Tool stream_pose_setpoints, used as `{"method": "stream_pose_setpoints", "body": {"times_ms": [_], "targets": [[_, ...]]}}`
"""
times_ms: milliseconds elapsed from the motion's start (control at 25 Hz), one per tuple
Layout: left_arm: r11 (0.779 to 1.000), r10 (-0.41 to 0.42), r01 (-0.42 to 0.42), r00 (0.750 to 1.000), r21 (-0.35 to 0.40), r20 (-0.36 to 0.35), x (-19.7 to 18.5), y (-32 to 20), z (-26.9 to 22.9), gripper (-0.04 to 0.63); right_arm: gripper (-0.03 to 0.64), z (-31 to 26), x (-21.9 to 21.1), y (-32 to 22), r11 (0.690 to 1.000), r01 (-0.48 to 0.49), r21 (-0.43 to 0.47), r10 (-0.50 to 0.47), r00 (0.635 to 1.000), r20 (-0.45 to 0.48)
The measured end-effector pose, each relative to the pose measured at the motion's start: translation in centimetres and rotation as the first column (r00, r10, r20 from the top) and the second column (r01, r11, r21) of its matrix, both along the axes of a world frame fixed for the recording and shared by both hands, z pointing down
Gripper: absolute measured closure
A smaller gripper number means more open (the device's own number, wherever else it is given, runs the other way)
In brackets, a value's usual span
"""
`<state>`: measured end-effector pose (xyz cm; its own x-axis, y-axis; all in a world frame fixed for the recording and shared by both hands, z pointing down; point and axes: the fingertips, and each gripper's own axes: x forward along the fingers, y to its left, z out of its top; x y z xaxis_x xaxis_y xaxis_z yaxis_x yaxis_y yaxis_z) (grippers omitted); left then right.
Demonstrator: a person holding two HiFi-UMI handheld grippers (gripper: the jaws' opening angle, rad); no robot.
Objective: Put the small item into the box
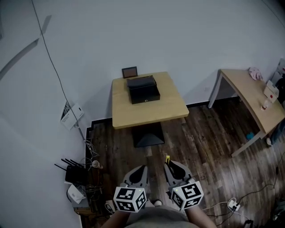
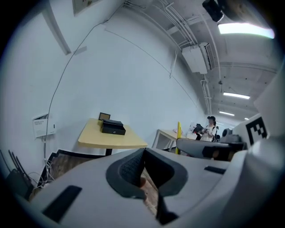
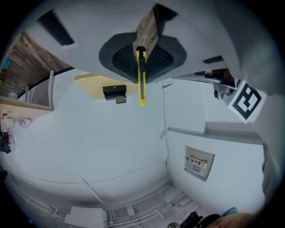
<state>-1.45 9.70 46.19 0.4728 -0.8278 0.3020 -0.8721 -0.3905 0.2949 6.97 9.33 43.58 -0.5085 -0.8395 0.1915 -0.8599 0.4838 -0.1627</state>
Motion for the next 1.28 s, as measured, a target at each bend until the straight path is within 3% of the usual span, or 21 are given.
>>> {"method": "stream_pose_setpoints", "body": {"times_ms": [400,640,960,1280], "targets": [[0.997,-0.073,0.073,0.997,0.004,-0.028,-0.2,0.3,-0.2,0.592,0.574,-0.8,0.8,0.8,0.999,0.038,0.001,-0.038,0.999,0.024],[0.997,-0.077,0.077,0.996,-0.005,-0.037,0.3,-1.4,0.2,0.592,0.574,-0.4,0.9,-0.6,0.999,0.052,-0.004,-0.052,0.998,0.029],[0.997,-0.074,0.073,0.996,-0.023,-0.052,0.3,-5.8,0.8,0.592,0.574,0.1,0.7,-4.9,0.998,0.052,-0.036,-0.051,0.998,0.039],[0.997,-0.075,0.074,0.995,-0.026,-0.058,-1.9,-12.5,1.0,0.592,0.574,0.0,-1.2,-11.9,0.999,0.049,-0.019,-0.049,0.998,0.034]]}}
